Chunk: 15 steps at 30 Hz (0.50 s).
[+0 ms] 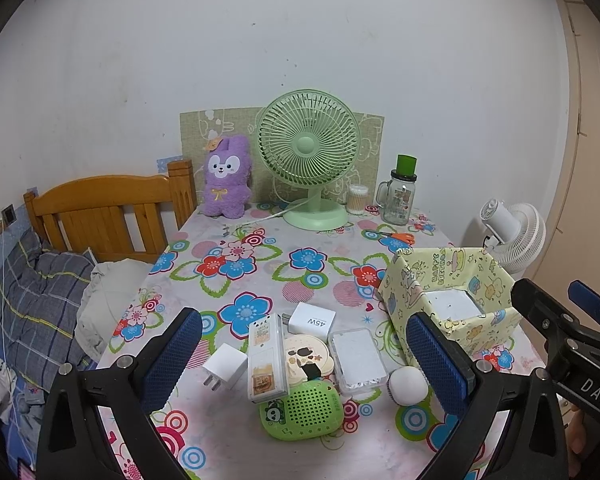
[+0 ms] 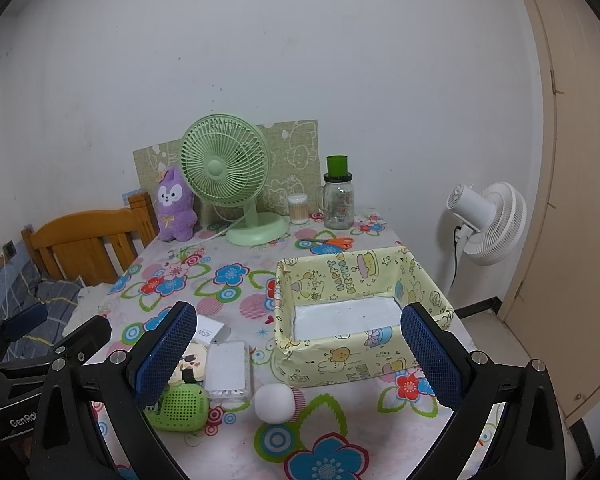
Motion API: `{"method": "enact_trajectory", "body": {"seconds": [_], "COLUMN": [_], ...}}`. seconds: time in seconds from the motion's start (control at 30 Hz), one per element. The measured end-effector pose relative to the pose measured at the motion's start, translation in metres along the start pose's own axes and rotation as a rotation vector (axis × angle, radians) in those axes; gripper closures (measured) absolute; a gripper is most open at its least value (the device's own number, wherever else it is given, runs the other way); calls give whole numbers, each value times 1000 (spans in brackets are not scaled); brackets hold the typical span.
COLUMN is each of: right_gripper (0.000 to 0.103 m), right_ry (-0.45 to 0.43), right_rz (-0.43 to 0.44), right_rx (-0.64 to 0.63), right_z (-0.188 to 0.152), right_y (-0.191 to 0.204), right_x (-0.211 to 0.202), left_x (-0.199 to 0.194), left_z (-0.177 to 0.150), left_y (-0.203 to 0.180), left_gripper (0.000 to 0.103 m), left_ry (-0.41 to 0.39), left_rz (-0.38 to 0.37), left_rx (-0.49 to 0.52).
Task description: Organize rigid objects
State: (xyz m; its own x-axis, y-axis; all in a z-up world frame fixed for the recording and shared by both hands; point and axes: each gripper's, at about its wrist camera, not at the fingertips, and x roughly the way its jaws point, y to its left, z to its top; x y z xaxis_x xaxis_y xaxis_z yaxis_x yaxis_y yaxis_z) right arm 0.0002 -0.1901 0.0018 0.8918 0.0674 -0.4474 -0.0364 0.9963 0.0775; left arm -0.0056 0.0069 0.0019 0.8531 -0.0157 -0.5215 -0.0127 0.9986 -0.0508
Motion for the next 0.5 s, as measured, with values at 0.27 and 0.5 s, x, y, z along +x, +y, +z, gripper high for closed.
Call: {"method": "enact_trajectory", "body": {"seconds": [0.27, 0.5], "right_gripper": [0, 0], "right_ry": [1, 10], "right_rz": [-1, 0], "right_rx": [0, 1], "right_z": [0, -1], "right_y": [0, 0], "right_x": [0, 2], "left_x": [-1, -1], "left_z": [0, -1], "left_y": [0, 3], "left_gripper": [0, 0], "left_ry": [1, 4], "left_rz": [0, 1], "left_rx": [0, -2]}}
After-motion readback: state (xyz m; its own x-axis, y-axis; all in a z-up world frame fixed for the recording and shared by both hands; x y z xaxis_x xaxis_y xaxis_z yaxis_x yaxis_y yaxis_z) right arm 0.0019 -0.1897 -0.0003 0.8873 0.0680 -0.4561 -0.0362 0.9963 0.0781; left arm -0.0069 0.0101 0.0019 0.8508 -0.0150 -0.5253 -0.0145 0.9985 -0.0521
